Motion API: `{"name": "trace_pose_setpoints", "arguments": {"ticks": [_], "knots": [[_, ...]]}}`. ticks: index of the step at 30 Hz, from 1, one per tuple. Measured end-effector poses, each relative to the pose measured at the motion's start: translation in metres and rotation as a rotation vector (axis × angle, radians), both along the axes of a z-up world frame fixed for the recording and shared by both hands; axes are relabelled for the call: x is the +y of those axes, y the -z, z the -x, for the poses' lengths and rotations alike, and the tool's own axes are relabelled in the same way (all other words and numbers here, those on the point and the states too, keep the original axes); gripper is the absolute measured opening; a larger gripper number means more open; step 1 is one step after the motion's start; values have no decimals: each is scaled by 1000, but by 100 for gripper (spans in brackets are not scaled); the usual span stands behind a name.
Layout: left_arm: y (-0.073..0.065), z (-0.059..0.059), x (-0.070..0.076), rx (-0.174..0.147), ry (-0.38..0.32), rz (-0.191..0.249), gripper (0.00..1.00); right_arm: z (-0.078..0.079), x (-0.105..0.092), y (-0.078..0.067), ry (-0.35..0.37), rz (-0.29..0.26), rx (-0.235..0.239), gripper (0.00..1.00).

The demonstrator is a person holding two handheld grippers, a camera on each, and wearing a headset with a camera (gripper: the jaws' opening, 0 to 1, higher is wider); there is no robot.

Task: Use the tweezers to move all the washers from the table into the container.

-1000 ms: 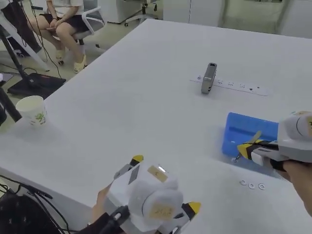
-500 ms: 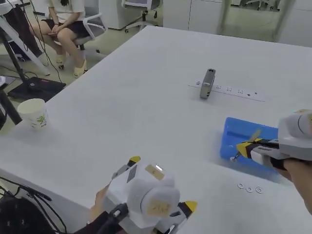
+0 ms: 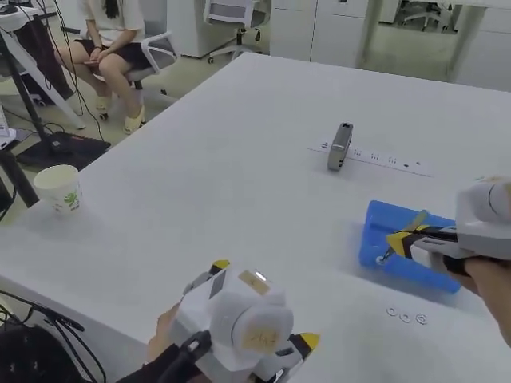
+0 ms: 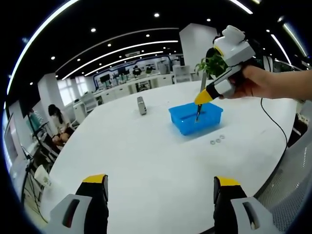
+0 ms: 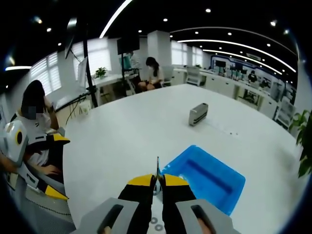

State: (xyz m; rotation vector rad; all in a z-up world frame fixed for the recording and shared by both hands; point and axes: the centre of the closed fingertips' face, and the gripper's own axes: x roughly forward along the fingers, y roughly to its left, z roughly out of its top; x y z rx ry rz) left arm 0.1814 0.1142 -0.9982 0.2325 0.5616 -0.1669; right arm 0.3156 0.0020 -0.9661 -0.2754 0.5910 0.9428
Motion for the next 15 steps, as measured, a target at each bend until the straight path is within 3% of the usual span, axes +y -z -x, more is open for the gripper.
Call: {"name": "trace_pose_setpoints", "arguments": {"ticks": [15], "knots": [[0, 1, -4, 0, 18, 2, 91, -9, 1, -10, 6, 3, -25, 2]]}}
